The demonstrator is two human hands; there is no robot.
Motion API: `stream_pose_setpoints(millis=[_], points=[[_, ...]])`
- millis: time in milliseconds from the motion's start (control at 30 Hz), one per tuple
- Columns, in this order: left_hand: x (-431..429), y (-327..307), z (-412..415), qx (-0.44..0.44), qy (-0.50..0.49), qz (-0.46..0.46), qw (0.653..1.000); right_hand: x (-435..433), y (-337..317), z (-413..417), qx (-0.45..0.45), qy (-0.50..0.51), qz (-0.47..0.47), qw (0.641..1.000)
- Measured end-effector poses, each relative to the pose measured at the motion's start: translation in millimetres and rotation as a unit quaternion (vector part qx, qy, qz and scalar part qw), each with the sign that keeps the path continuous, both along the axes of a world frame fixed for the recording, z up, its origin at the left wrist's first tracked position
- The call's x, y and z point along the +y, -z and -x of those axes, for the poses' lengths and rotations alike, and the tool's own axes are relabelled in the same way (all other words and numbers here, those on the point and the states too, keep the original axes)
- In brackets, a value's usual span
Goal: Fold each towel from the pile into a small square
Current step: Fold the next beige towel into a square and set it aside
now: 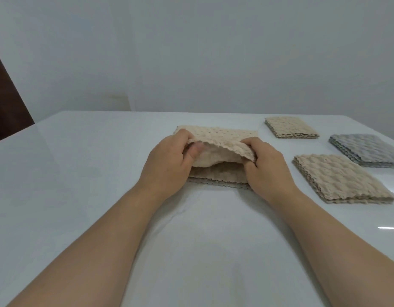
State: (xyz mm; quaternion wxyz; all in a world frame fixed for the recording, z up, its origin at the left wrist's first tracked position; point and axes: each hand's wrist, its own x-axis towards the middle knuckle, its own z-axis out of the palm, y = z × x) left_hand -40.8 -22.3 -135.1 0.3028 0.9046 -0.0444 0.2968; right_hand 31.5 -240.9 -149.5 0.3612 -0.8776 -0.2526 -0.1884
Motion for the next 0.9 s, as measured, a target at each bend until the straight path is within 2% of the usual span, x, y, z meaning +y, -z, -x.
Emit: stream_pose_setpoints(millis=[67, 133, 267, 300, 400, 467, 567, 633, 733, 833, 900], points=[[2, 1, 1, 0.074, -0.001, -0.015, 0.997, 0, -1, 4, 0.019, -0.003, -0.021, 1.0], [6, 5, -2, 0.104, -0.012, -0.058, 0.993, -1, 0, 6, 0.026, -0.006, -0.04, 0.999], [16, 11, -7, 0.056, -0.034, -0.05, 0.997, 0, -1, 8, 0.057, -0.033, -0.105, 0.992], [17, 10, -6, 0.05, -0.037, -0.046, 0.997, 0, -1, 9, 0.051, -0.036, -0.087, 0.994], [16, 5, -4, 0.035, -0.061, -0.053, 0.996, 1, 4, 6, 0.028, -0.033, 0.046, 0.998], [13, 2, -2, 0.031, -0.064, -0.034, 0.997, 1, 8, 1, -0.005, -0.028, 0.068, 0.997], [8, -2, 1, 0.044, -0.031, 0.041, 0.998, -1, 3, 0, -0.023, -0.014, 0.014, 1.0], [6, -4, 4, 0.055, -0.005, 0.07, 0.996, -3, -2, 3, 0.016, -0.014, -0.039, 0.999], [5, -2, 3, 0.085, 0.011, 0.048, 0.995, -3, -3, 7, 0.057, -0.013, -0.059, 0.997], [9, -2, 2, 0.068, -0.004, 0.027, 0.997, -4, -3, 8, 0.071, -0.023, -0.065, 0.995], [12, -5, 3, 0.078, -0.006, 0.058, 0.995, -4, -3, 9, 0.081, -0.027, -0.074, 0.994]])
